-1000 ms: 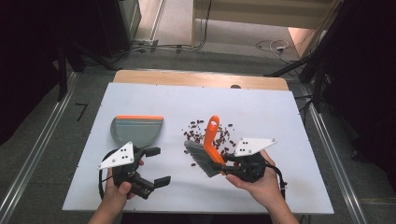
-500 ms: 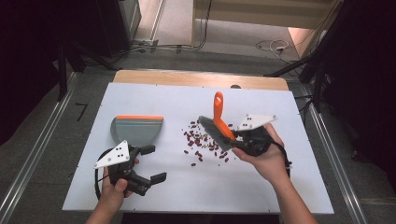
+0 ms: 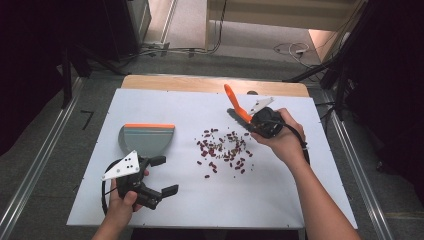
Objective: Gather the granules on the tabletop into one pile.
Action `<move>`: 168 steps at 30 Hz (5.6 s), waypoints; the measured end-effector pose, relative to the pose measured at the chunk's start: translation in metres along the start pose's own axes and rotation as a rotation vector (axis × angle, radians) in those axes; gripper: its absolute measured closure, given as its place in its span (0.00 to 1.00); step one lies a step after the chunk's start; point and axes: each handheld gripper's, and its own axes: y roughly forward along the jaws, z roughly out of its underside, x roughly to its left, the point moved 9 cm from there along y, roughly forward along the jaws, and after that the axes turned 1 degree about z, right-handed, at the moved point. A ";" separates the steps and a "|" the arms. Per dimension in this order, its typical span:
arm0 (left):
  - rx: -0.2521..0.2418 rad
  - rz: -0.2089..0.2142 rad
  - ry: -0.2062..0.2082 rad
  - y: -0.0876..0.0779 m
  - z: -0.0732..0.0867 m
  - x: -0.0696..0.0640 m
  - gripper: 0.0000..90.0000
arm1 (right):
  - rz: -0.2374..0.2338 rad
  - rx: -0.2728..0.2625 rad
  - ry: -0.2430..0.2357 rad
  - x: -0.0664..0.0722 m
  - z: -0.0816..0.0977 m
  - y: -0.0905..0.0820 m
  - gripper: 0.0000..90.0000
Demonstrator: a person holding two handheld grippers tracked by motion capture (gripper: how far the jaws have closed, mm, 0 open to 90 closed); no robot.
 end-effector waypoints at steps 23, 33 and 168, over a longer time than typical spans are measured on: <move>-0.013 -0.041 -0.001 -0.003 0.002 0.006 0.00 | 0.088 0.291 -0.189 0.016 0.011 0.055 0.77; -0.005 -0.043 0.002 -0.001 0.003 0.005 0.00 | 0.009 0.248 -0.217 0.035 0.009 0.039 0.76; -0.036 -0.084 -0.035 -0.014 0.002 0.019 0.00 | -0.709 0.341 0.171 0.154 -0.043 0.041 0.76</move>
